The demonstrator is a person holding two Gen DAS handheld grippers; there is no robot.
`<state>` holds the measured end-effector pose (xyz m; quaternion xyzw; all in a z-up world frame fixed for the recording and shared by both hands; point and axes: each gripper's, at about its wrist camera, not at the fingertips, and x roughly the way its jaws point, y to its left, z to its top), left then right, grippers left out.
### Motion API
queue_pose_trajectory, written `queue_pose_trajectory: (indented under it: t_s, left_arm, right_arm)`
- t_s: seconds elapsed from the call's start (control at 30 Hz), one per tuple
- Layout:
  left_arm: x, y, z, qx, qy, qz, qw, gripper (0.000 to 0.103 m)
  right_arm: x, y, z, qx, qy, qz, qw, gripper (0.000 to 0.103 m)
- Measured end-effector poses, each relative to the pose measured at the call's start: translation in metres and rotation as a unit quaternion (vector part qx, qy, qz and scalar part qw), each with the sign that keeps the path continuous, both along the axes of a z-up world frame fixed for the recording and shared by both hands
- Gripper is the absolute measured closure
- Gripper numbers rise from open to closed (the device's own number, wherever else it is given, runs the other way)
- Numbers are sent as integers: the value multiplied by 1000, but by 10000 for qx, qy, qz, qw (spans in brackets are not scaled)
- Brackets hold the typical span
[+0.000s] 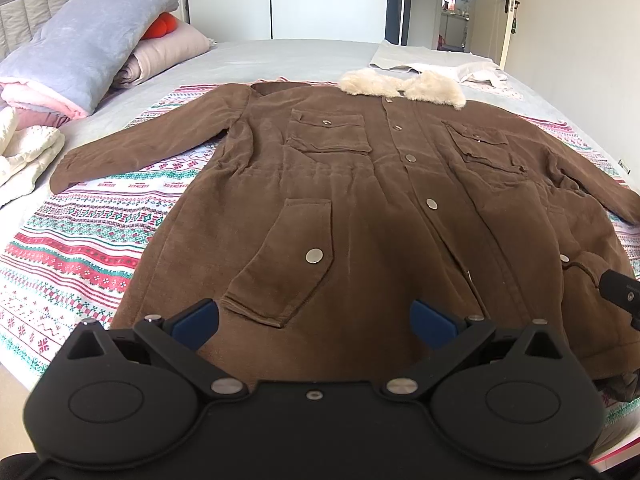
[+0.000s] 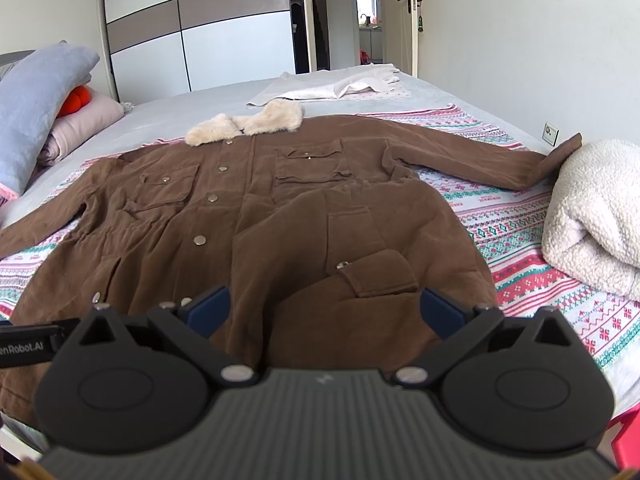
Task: Fold large clothes
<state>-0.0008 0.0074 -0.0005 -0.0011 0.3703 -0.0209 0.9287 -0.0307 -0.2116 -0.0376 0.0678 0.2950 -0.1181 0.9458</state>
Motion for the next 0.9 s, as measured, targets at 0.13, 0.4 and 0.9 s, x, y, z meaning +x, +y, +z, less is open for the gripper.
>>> queue_pose_trajectory:
  t_s: [0.13, 0.4, 0.9]
  left_arm:
    - [0, 0, 0, 5, 1, 6, 10000, 0]
    - [0, 1, 1, 9, -8, 22, 10000, 0]
    - [1, 4, 2, -8, -25, 52, 10000, 0]
  right_arm:
    - [0, 1, 0, -7, 4, -6, 10000, 0]
    - [0, 1, 0, -5, 2, -8, 10000, 0]
    - [1, 1, 0, -13, 10, 5, 10000, 0]
